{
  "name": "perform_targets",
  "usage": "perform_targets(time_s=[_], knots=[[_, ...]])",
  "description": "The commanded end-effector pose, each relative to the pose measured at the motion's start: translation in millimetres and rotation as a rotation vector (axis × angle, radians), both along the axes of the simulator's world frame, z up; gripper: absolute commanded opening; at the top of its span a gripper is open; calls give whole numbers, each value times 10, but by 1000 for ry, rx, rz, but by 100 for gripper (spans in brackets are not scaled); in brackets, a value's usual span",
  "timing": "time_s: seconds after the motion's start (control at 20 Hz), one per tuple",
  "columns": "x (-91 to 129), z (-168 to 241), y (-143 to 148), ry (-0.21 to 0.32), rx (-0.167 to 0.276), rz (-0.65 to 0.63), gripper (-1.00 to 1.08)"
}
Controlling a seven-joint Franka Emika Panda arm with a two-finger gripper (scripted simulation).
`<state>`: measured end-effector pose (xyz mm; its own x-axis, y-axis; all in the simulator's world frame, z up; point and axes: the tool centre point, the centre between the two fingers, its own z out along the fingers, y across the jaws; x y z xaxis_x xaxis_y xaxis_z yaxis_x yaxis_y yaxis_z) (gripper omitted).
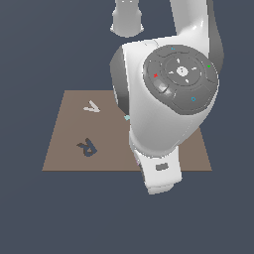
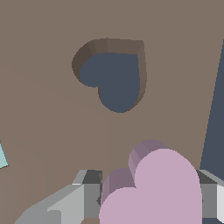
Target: Insert a designated object into the corresponding slot on a board.
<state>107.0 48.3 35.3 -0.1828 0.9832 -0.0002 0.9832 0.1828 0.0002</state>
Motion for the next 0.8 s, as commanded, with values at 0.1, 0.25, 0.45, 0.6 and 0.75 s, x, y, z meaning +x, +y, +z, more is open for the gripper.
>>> perform_targets(time_s=[0.1,0.25,0.45,0.6,0.75], knots=[[29,10,103,-1,0,193,-100],[34,15,173,-1,0,321,-100],[27,21,269,-1,0,493,-100],[10,26,339,-1,0,623,-100],[-16,30,408,-2,0,754,-100]])
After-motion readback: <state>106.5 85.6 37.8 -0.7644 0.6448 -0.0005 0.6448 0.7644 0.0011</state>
